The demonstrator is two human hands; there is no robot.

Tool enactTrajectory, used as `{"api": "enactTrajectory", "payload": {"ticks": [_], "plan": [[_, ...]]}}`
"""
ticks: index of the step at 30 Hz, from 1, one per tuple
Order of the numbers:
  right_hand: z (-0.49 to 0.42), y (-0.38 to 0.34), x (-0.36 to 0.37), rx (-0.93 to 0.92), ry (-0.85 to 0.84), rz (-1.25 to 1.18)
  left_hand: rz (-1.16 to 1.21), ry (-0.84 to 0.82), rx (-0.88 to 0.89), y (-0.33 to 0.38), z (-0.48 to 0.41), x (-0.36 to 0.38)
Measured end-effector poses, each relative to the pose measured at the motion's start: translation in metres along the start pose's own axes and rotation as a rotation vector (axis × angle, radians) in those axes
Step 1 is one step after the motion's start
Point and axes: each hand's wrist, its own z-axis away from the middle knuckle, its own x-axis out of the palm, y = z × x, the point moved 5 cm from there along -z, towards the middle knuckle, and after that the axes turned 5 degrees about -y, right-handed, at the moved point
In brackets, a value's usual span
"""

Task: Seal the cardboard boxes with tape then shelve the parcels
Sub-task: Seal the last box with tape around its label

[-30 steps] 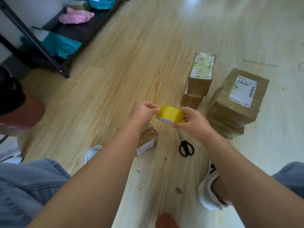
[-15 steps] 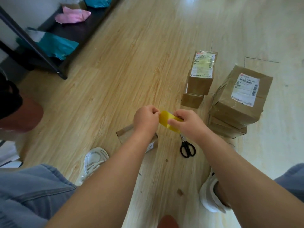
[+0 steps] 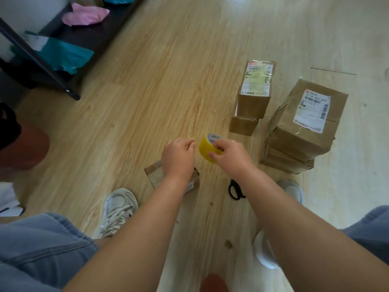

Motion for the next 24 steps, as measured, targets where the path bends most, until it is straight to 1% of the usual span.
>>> {"api": "enactTrajectory", "payload": {"ticks": [3, 4, 6, 7, 9, 11, 13, 15, 21, 24], "plan": [[0.001, 0.008, -0.005, -0.024, -0.022, 0.02, -0.138, 0.017, 0.061, -0.007, -0.005, -0.009], [0.002, 0.011, -0.006, -0.027, -0.013, 0.059, -0.169, 0.04, 0.052, -0.011, -0.004, -0.012], [0.002, 0.02, -0.007, 0.0, 0.013, 0.16, -0.178, 0.071, -0.061, -0.022, -0.003, -0.017], [0.002, 0.028, -0.007, 0.021, 0.021, 0.192, -0.201, 0.056, -0.113, -0.031, -0.003, -0.016], [0.001, 0.041, -0.006, 0.042, 0.021, 0.229, -0.314, -0.058, -0.14, -0.046, -0.002, -0.009], [-0.001, 0.051, -0.004, 0.061, 0.022, 0.253, -0.429, -0.145, -0.111, -0.055, 0.001, -0.002], [-0.004, 0.06, 0.001, 0.086, 0.024, 0.273, -0.531, -0.147, -0.036, -0.051, 0.004, 0.004], [-0.007, 0.069, 0.009, 0.126, -0.012, 0.297, -0.611, -0.135, 0.04, -0.046, 0.005, 0.01], [-0.015, 0.095, 0.033, 0.235, -0.177, 0.479, -0.645, -0.091, 0.086, -0.049, 0.001, 0.016], [-0.023, 0.11, 0.05, 0.239, -0.255, 0.561, -0.65, -0.087, 0.094, -0.051, 0.0, 0.019]]}}
